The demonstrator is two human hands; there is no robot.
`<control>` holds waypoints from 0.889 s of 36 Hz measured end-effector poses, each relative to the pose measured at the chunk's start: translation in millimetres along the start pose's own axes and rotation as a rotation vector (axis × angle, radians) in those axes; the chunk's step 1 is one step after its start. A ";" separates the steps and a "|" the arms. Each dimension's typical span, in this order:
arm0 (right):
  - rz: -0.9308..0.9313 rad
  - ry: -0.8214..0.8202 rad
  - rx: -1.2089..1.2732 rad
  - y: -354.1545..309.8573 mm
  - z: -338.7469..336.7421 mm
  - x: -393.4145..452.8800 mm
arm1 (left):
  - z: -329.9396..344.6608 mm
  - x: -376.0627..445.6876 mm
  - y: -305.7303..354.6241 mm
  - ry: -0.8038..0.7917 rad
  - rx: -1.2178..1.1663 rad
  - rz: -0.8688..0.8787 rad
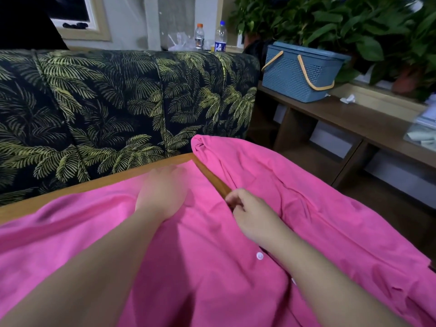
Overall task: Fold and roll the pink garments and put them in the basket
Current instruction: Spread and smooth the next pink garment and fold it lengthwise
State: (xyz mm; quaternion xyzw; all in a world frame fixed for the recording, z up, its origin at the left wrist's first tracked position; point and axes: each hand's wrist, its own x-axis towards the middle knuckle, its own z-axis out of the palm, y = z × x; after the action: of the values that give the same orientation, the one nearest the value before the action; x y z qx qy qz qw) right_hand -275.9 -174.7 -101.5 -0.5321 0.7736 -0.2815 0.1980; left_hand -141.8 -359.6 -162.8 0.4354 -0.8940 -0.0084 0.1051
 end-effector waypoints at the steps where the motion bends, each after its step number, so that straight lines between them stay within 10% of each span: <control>1: 0.005 -0.004 -0.001 -2.7 2.9 10.6 | -2.9 -1.4 0.5 0.014 -0.025 -0.001; 23: -0.091 0.169 0.219 -27.1 49.3 123.1 | -21.5 -16.1 8.9 0.086 -0.305 -0.074; 32: -0.018 -0.017 0.309 -16.5 39.0 109.9 | -20.3 -15.4 9.5 0.102 -0.317 -0.085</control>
State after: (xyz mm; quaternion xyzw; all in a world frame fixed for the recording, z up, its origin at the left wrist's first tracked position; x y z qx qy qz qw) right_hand -279.6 -290.7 -121.3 -0.5046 0.7145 -0.3945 0.2814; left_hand -136.0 -340.1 -144.7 0.4505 -0.8559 -0.1314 0.2173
